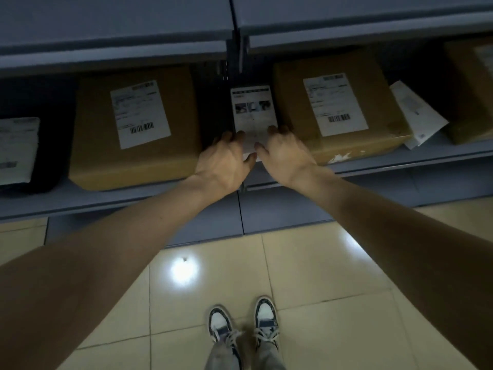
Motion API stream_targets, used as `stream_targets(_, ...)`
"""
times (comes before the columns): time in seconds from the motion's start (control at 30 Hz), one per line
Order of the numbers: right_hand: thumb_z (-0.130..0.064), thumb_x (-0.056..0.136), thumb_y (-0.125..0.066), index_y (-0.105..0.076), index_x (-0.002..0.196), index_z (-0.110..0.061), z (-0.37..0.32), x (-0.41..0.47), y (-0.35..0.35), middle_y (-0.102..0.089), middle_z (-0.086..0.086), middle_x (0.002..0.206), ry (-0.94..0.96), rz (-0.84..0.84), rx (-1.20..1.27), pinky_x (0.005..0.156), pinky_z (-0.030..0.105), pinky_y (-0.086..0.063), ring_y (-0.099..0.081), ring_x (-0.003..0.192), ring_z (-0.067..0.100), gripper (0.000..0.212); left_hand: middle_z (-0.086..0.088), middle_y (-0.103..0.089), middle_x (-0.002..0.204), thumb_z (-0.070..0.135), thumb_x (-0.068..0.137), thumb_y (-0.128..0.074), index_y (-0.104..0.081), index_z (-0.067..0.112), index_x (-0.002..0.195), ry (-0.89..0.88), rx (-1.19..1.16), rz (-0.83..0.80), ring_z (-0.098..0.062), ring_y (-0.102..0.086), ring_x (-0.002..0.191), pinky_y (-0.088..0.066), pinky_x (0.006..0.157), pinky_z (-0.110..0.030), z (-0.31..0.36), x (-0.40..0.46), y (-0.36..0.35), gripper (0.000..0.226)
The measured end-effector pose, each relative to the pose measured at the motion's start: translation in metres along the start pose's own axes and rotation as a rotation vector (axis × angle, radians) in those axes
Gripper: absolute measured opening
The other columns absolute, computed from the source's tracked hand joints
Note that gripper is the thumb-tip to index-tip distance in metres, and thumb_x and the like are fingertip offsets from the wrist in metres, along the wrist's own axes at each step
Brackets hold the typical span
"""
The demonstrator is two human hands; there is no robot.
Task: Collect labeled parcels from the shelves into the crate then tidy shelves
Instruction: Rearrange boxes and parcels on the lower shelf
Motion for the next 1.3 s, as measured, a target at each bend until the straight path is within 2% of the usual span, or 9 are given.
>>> stream_targets(0.2,-0.037,0.104,-0.037,-0.010,0.151,0.004,0.029,0.013,-0.043,-0.039,0.024,0.144,-0.196,-0.138,0.128,0.098,0.040,-0.041,-0.047,0.128,0.038,0.068,-0.016,-0.062,0.121,0.042,0.102,-0.047,-0.043,0.014,0.141,0.077,-0.185,-0.021,-0.034,-0.063,0.103,-0.056,0.083,-0.045,-0.016,0.014,-0.027,0.048)
stream_targets(0.37,-0.029,0.106,-0.035,-0.044,0.132,0.001,0.043,0.020,-0.055,-0.049,0.021,0.131,-0.275,-0.146,0.311,0.084,0.033,-0.043,-0.053,0.118,0.037,0.041,-0.014,-0.066,0.104,0.038,0.103,-0.047,-0.049,0.010,0.133,0.174,-0.416,-0.086,-0.028,-0.066,0.084,-0.058,0.081,-0.044,-0.021,0.015,-0.047,0.041)
stream_targets(0.53,-0.027,0.105,-0.039,-0.042,0.129,-0.001,0.047,0.009,-0.053,-0.057,0.021,0.125,-0.346,-0.081,0.487,0.074,0.029,-0.037,-0.057,0.112,0.039,0.035,-0.011,-0.067,0.117,0.033,0.104,-0.048,-0.056,0.009,0.128,0.340,-0.728,0.042,-0.027,-0.063,0.100,-0.043,0.074,-0.025,-0.028,0.009,-0.044,0.035)
stream_targets(0.7,-0.026,0.105,-0.040,-0.043,0.131,-0.003,0.047,-0.023,-0.060,-0.061,0.019,0.104,-0.262,-0.052,0.459,0.060,0.029,-0.038,-0.060,0.090,0.034,0.035,-0.012,-0.064,0.102,0.031,0.102,-0.052,-0.061,0.013,0.116,0.402,-0.808,0.118,-0.029,-0.059,0.093,-0.045,0.072,-0.032,-0.034,-0.017,-0.066,0.025)
stream_targets(0.9,-0.025,0.104,-0.044,-0.044,0.137,-0.010,0.048,-0.057,-0.070,-0.060,0.012,0.127,-0.171,0.042,0.502,0.085,0.032,-0.050,-0.059,0.111,0.027,0.036,-0.010,-0.062,0.109,0.023,0.103,-0.053,-0.054,0.019,0.139,0.398,-0.809,0.199,-0.030,-0.059,0.104,-0.051,0.091,-0.037,-0.037,-0.044,-0.080,0.037)
stream_targets(0.97,-0.025,0.103,-0.045,-0.044,0.138,-0.014,0.047,-0.060,-0.066,-0.060,0.009,0.127,-0.175,0.056,0.540,0.083,0.025,-0.046,-0.059,0.107,0.021,0.036,-0.014,-0.063,0.117,0.021,0.103,-0.052,-0.041,0.026,0.150,0.375,-0.875,0.213,-0.030,-0.060,0.109,-0.053,0.095,-0.042,-0.036,-0.046,-0.076,0.048)
stream_targets(1.1,-0.028,0.103,-0.046,-0.041,0.142,-0.023,0.039,-0.065,-0.051,-0.060,0.003,0.125,-0.152,0.072,0.678,0.071,0.004,-0.041,-0.059,0.103,0.014,0.039,-0.007,-0.062,0.123,0.011,0.106,-0.043,-0.038,0.028,0.153,0.296,-0.951,0.170,-0.020,-0.060,0.101,-0.048,0.079,-0.010,-0.027,-0.049,-0.067,0.050)
stream_targets(1.17,-0.032,0.103,-0.044,-0.045,0.140,-0.024,0.037,-0.066,-0.045,-0.061,0.003,0.121,-0.176,0.085,0.739,0.077,0.014,-0.042,-0.058,0.102,0.014,0.037,-0.004,-0.059,0.118,0.017,0.107,-0.042,-0.037,0.027,0.154,0.324,-0.933,0.133,-0.011,-0.056,0.087,-0.039,0.066,0.001,-0.026,-0.051,-0.063,0.048)
stream_targets(1.3,-0.035,0.102,-0.047,-0.055,0.130,-0.020,0.036,-0.071,-0.037,-0.065,0.002,0.107,-0.230,0.162,0.795,0.081,0.019,-0.047,-0.060,0.098,0.013,0.032,-0.002,-0.040,0.127,0.047,0.104,-0.043,-0.055,0.018,0.137,0.396,-0.895,0.061,-0.018,-0.050,0.113,-0.033,0.087,-0.018,-0.027,-0.054,-0.053,0.046)
Point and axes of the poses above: each hand's wrist, its own x-axis towards the middle knuckle, its own y-axis out of the back of the hand, z = x × y, the point moved 9 cm from there along x, towards the middle knuckle
